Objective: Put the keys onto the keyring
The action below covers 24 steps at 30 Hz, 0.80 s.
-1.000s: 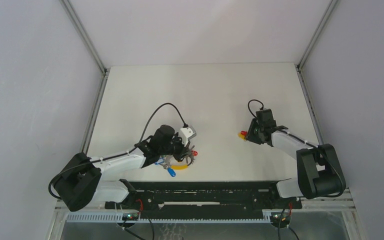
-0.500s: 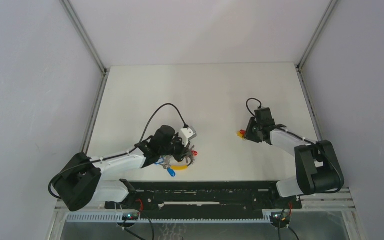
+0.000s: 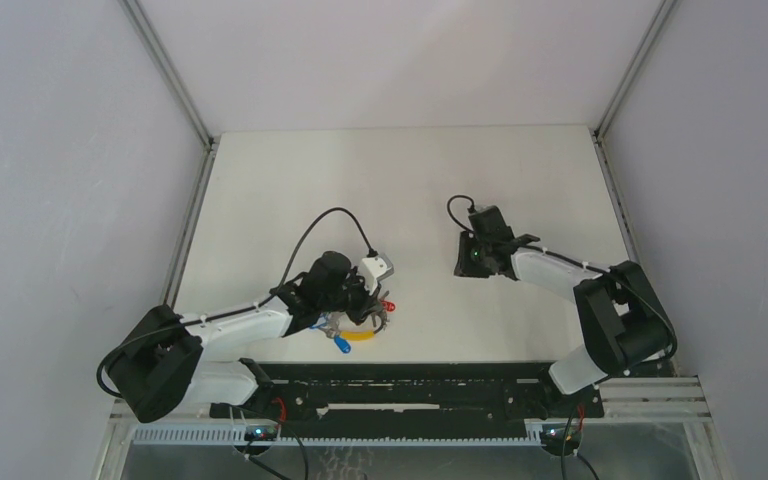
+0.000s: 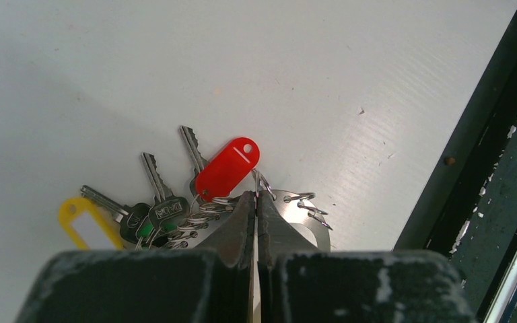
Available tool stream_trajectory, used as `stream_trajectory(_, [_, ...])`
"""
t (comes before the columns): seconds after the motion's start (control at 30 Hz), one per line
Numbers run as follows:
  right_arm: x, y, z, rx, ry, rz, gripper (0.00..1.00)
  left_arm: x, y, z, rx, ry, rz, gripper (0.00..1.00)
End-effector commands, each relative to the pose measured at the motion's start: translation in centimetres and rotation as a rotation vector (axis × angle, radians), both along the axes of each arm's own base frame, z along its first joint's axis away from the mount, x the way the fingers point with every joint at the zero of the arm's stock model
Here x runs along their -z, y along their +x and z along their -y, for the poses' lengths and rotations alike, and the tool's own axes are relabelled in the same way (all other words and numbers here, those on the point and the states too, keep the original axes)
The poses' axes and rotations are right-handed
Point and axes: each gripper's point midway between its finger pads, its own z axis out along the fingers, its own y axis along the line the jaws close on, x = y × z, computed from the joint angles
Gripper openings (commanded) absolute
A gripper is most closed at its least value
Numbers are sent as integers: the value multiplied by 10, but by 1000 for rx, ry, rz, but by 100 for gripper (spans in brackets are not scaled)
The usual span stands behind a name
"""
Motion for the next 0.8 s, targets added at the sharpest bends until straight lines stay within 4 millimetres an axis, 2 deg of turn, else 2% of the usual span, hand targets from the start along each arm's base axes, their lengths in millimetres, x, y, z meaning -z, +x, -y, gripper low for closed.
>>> stream_trajectory(0.0, [-30,4,3,-135,-121,95,26,-32,16,16,12,-54,85,0])
stream_trajectory(0.17, [-44,1,25,-250,-269,114,30,-32,17,15,4,-52,87,0])
stream_trajectory(0.4, [-34,9,38,-388,-526,36,29,-31,19,13,-10,-43,89,0])
stream_trajectory(0.5, [-31,13,35,-451,-635,18,28,-31,19,13,-11,-42,87,0])
stream_trajectory(0.77, [-20,22,25,-549,-828,-21,16,-32,19,13,-9,-44,89,0])
